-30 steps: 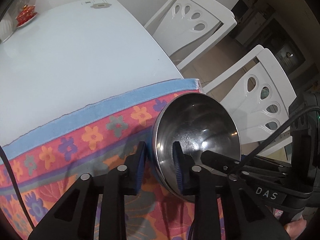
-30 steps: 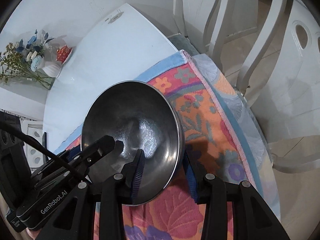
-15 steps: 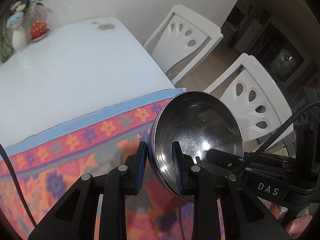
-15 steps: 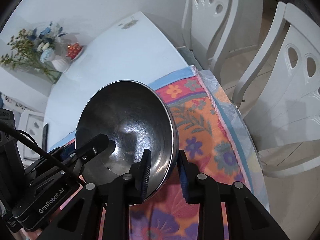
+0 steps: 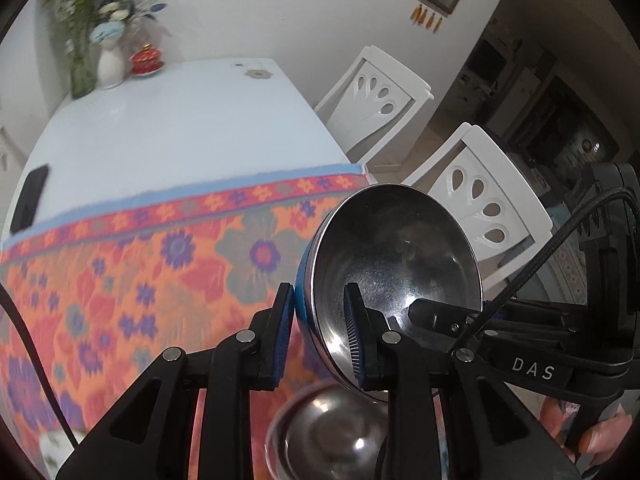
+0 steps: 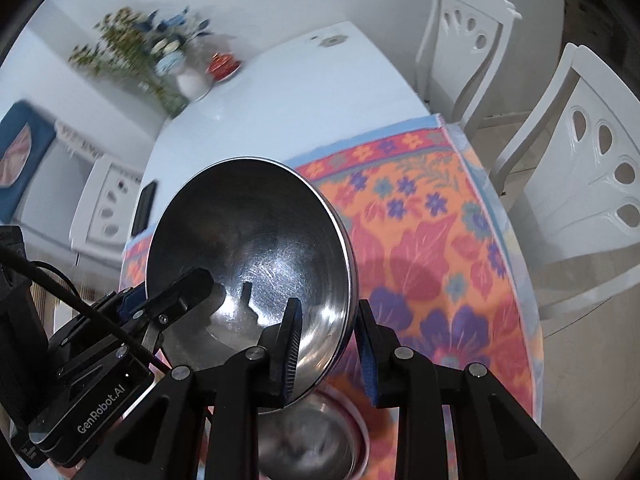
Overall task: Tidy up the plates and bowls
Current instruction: 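Carry the blue steel bowl with both tools and lower it into the red bowl, then grip the rim of the nested pink, red and blue bowls with both tools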
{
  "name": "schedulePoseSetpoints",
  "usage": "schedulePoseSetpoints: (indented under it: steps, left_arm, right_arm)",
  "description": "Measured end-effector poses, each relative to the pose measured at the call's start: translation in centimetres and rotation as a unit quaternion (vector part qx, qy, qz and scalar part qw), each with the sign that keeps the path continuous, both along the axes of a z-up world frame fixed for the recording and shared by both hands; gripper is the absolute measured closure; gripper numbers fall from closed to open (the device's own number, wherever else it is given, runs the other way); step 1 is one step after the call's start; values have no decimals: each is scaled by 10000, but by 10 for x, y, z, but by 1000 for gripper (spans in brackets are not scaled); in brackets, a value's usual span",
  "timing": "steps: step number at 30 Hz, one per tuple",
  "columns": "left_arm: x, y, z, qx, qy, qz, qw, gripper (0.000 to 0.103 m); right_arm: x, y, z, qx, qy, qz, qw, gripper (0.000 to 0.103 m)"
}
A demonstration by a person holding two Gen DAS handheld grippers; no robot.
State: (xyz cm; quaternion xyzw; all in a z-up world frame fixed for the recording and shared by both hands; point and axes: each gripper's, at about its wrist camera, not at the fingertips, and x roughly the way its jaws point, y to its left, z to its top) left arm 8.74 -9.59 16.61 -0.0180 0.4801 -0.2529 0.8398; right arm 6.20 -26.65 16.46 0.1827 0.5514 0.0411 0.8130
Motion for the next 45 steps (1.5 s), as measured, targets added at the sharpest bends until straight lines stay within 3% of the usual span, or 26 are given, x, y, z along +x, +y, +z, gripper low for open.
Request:
schedulePoseSetpoints:
  steps: [10,19,28,34,38,45]
  left_arm:
    - [-71,25,-16,-29,237,301,9993,81]
    - [-100,30,-44,-97,618,505,9968,81]
    - [-108,28,-61,-76,771,616,9951,81]
    - [-105,27,-57,159,574,702,9957,77]
    - [-102,39,-49,292,354,896,9949,69]
    - [-107,66,-53,165,498,1200,9914,69]
  right_arm:
    - [-67,29,-16,-50,489,569,9972,76]
    - [-92,34,-49,-136,948,826,9920,76]
    - [-98,31,-61,-216,1041,851,9907,76]
    - [-102,27,-59,-170,972,823,9917,76]
    - [-106,26,-53,-159,870,858,9924,77]
    - [-114,20,-51,-53,833,840,9930,76]
